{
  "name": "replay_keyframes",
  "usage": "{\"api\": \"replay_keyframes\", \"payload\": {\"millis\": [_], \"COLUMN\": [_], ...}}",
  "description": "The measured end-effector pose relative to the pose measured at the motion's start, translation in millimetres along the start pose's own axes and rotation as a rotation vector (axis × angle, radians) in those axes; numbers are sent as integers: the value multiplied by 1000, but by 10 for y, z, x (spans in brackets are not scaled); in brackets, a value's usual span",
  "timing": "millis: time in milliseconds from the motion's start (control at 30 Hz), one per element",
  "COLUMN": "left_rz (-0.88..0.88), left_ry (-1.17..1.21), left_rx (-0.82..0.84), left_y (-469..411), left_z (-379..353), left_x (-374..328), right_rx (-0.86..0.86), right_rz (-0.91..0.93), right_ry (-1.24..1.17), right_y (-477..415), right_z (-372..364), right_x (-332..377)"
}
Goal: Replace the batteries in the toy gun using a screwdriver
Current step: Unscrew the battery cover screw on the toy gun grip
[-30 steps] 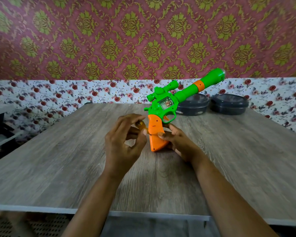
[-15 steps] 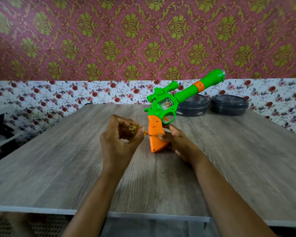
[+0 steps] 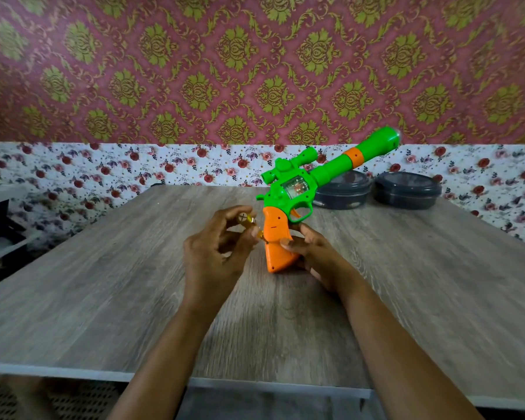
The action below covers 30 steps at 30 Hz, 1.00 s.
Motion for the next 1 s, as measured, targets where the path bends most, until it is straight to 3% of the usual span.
{"api": "replay_keyframes", "payload": {"millis": [200,467,667,1000], "left_rz": [99,-24,13,92], "left_ry": [-30,-59,48,-33], "left_rx": [-46,-15,67,-83], "left_y": [18,-10,21,10], "left_z": [-4,-4,-64,49], "left_x": [105,-12,-25,59], "right_rx": [9,6,3,14], "right_rz": [13,4,3,4], "right_ry": [-3,-1,1,18], "right_y": [3,15,21,26], "right_z": [-10,-15,-10,-25], "right_x": [0,9,6,18]}}
Point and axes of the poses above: each hand's wrist, its own y-axis away from the middle knuckle, its own z-axis out of the back of the hand, x = y × z, the point moved 8 cm from there along -y, towards the middle knuckle, and after that the axes turned 14 degrees about -y, right-handed, at the moved point
